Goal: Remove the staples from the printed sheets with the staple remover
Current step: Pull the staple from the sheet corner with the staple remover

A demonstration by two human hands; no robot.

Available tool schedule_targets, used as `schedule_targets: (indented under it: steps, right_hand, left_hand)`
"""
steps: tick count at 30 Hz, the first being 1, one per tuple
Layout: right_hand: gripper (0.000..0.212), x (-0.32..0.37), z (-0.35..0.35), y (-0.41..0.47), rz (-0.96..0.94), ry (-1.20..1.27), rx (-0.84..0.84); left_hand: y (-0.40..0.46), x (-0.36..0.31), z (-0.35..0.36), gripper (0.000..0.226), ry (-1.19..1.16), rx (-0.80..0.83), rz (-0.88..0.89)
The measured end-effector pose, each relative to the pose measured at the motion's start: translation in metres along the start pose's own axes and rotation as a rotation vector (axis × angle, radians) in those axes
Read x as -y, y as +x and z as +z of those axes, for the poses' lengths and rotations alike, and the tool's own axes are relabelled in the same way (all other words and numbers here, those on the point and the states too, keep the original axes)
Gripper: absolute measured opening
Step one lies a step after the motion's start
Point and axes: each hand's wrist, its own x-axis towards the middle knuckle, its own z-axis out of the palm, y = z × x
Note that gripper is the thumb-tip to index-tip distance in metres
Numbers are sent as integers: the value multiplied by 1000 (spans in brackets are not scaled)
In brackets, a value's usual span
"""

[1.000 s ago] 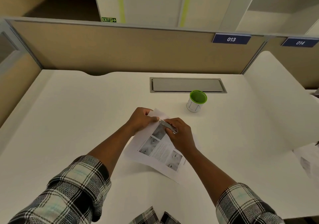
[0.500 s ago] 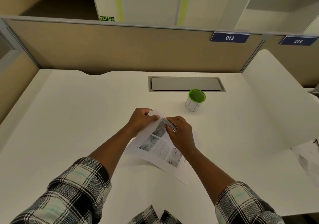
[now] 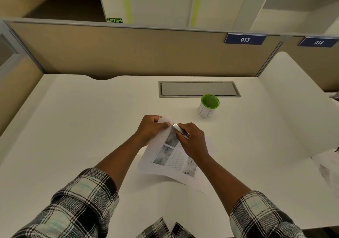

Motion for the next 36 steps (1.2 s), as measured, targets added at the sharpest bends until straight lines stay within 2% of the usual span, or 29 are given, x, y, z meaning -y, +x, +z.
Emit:
schedule_targets:
  steps: [10, 14, 18, 27, 32, 36]
  right_hand:
    - [13, 2, -2, 3, 137, 113, 106]
    - [20, 3, -3, 4, 52, 53, 139]
    - [23, 1, -4, 4, 0, -18, 108]
    - [22, 1, -3, 2, 16, -32, 56]
    - [24, 3, 0, 1, 1, -67, 31]
    - [23, 4, 1, 2, 21, -61, 44]
  left_hand:
    - [-1, 1, -2, 26, 13, 10, 2]
    - [-4, 1, -1, 23, 4, 14, 17]
    - [-1, -2, -3, 20, -22, 7, 9]
    - [-2, -1, -1, 20, -7, 4, 17]
    - [-1, 1, -1, 36, 28, 1, 14]
    - [-1, 2, 0, 26, 16, -2, 17]
